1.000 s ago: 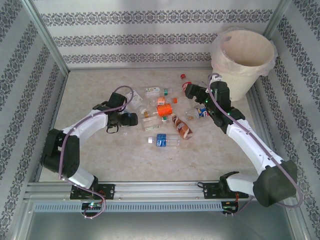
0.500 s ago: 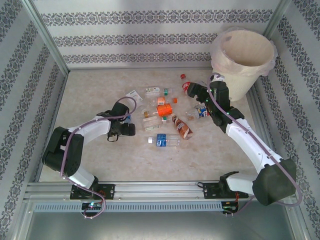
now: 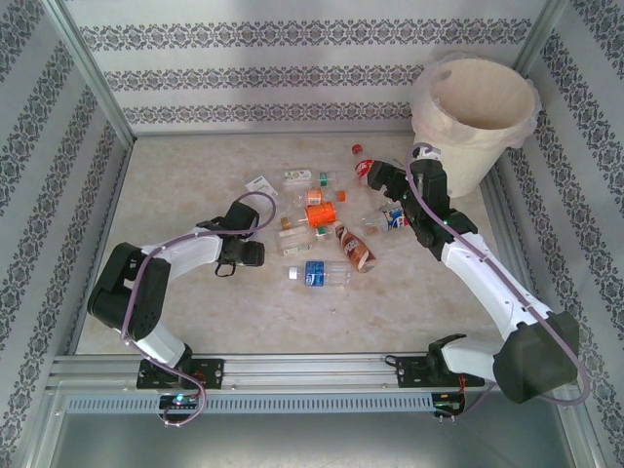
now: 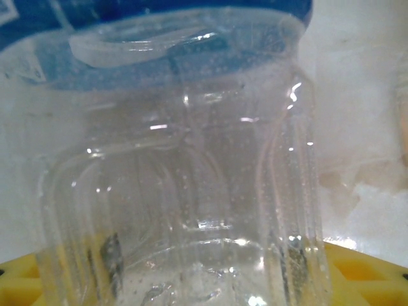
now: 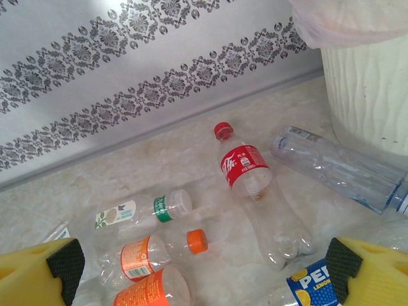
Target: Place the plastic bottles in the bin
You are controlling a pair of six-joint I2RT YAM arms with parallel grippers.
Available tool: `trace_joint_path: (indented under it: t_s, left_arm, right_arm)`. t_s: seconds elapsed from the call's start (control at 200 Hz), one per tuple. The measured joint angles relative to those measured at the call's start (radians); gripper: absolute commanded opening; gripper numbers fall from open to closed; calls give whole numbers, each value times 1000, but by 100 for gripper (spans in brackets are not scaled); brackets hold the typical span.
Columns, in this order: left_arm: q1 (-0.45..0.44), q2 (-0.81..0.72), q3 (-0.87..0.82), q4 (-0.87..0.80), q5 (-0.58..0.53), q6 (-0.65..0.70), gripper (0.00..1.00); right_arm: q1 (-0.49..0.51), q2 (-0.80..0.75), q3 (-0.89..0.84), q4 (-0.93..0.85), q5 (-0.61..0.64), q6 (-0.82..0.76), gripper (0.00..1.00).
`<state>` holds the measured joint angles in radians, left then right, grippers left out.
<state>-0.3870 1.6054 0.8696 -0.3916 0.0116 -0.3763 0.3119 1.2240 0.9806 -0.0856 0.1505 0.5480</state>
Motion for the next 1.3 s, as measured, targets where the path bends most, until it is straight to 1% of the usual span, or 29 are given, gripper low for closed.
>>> trace_joint_path:
  t_s: [0.12, 0.235, 0.34, 0.425, 0.55, 0.744, 0.899, 1.064, 1.209, 1.249, 1.299]
  left_arm:
    - [0, -45, -11, 15, -16, 3, 48]
    - [0, -129, -26, 25, -15, 4, 46]
    - [0, -205, -27, 50, 21, 7, 44]
    - [0, -255, -27, 93, 97, 6, 44]
    - [0, -293, -27, 214, 263, -17, 43]
    - [-1, -286, -26, 415, 490, -84, 43]
    - [-9, -259, -10, 525, 629, -128, 42]
    - [-23, -225, 21, 602, 737, -168, 42]
    - [-50, -205, 54, 639, 786, -182, 42]
    - [-58, -203, 60, 647, 796, -183, 43]
    - [-65, -198, 69, 649, 801, -186, 43]
  right_arm:
    - [0, 0, 0, 1, -1, 5, 98]
    - [0, 0, 0, 16, -14, 15, 98]
    - [0, 6, 0, 37, -60, 35, 98]
    - [0, 27, 5, 51, -126, 54, 98]
    - [5, 94, 48, 53, -266, 75, 98]
    - [55, 190, 154, 75, -468, 113, 98]
    - [92, 246, 218, 117, -613, 173, 98]
    - [127, 287, 263, 140, -678, 190, 98]
    - [151, 327, 292, 143, -692, 193, 98]
    - [152, 338, 296, 143, -692, 197, 96]
    - [158, 349, 298, 144, -692, 208, 88]
